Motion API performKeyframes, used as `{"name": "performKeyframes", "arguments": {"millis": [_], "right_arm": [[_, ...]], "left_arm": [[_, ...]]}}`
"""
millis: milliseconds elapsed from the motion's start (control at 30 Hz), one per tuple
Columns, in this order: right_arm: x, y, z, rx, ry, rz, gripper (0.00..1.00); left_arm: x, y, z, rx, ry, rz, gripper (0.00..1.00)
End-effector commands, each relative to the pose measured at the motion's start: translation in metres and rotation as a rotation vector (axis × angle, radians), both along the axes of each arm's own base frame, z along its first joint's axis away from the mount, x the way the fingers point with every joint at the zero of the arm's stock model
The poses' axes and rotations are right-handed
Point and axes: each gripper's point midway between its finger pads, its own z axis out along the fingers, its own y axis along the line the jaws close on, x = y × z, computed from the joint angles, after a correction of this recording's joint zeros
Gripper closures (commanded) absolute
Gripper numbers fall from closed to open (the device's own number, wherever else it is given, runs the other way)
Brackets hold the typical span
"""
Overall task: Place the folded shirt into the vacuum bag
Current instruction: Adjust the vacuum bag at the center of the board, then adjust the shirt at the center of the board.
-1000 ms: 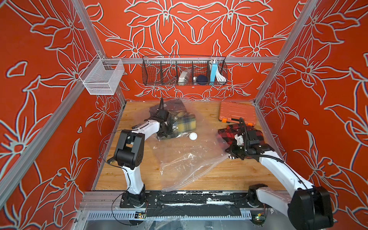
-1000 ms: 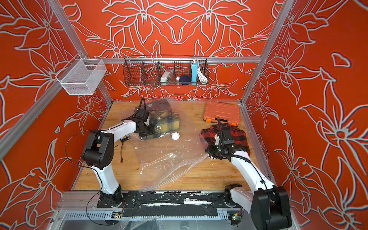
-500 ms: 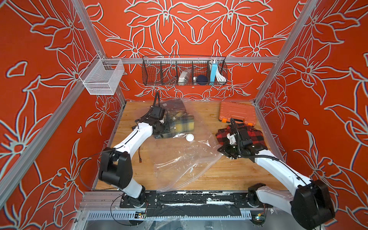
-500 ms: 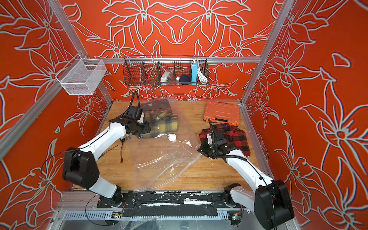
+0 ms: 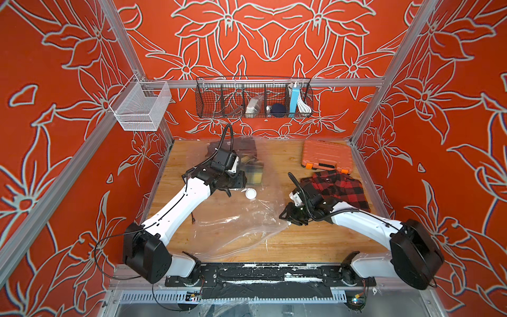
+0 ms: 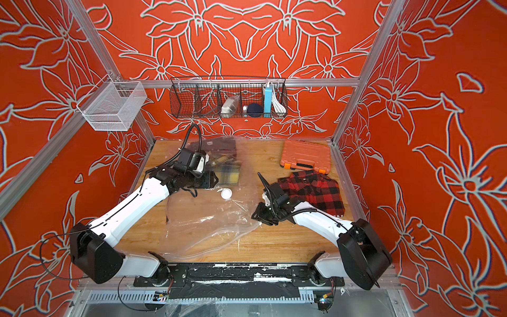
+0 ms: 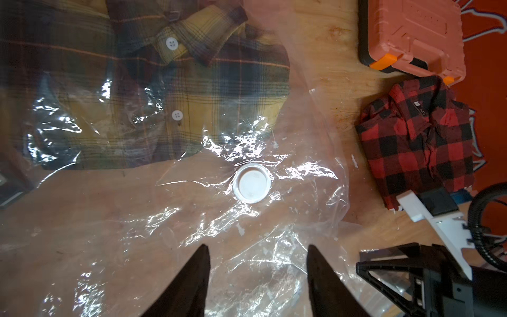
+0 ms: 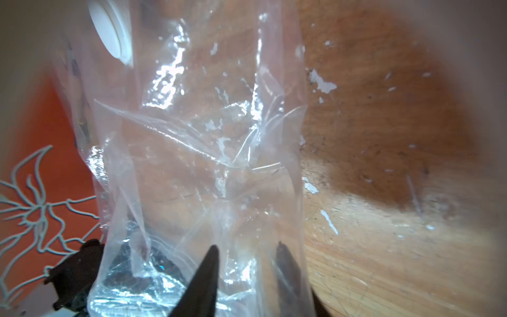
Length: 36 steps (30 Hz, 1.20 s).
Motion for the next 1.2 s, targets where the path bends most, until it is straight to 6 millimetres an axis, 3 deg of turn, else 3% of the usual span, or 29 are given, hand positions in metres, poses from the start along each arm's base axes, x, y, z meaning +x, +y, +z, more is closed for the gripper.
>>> {"name": "performKeyframes", "arguments": {"millis": [0,133,267,400,600,767,900,1000,1167], "right_arm": [[0.011,-0.023,0.02,-0.107,-0.059,0.028,0.39],[0.023,-0.082,0.03,-0.298,-0.094,0.004,0.29],[0.047,-0.143,0.045,-0.579,-0.157,-0.051,0.25],[0.072,-0.179,0.047,-0.856,-0.18,-0.05,0.19],[0.099,-0.181,0.019,-0.977,-0.117,0.018,0.14],[0.109,-0.171,-0.015,-0.931,-0.038,0.05,0.13],[0.106,-0.167,-0.042,-0.829,0.033,0.026,0.17],[0.104,-0.159,-0.055,-0.693,0.073,-0.015,0.28],[0.11,-0.15,-0.048,-0.542,0.046,-0.066,0.64]], "left_arm": [[-0.012,-0.002,0.022,-0.021,-0.029,-0.031,0.43],[-0.024,-0.011,0.022,-0.033,-0.012,-0.058,0.42],[-0.033,-0.037,0.021,-0.059,-0.007,-0.11,0.42],[-0.039,-0.069,0.014,-0.11,0.004,-0.171,0.42],[-0.046,-0.114,-0.009,-0.171,0.058,-0.268,0.42],[-0.062,-0.16,-0.03,-0.245,0.099,-0.349,0.43],[-0.077,-0.182,-0.06,-0.261,0.135,-0.392,0.43],[-0.086,-0.189,-0.088,-0.256,0.168,-0.415,0.43],[-0.104,-0.191,-0.133,-0.223,0.242,-0.456,0.44]]}}
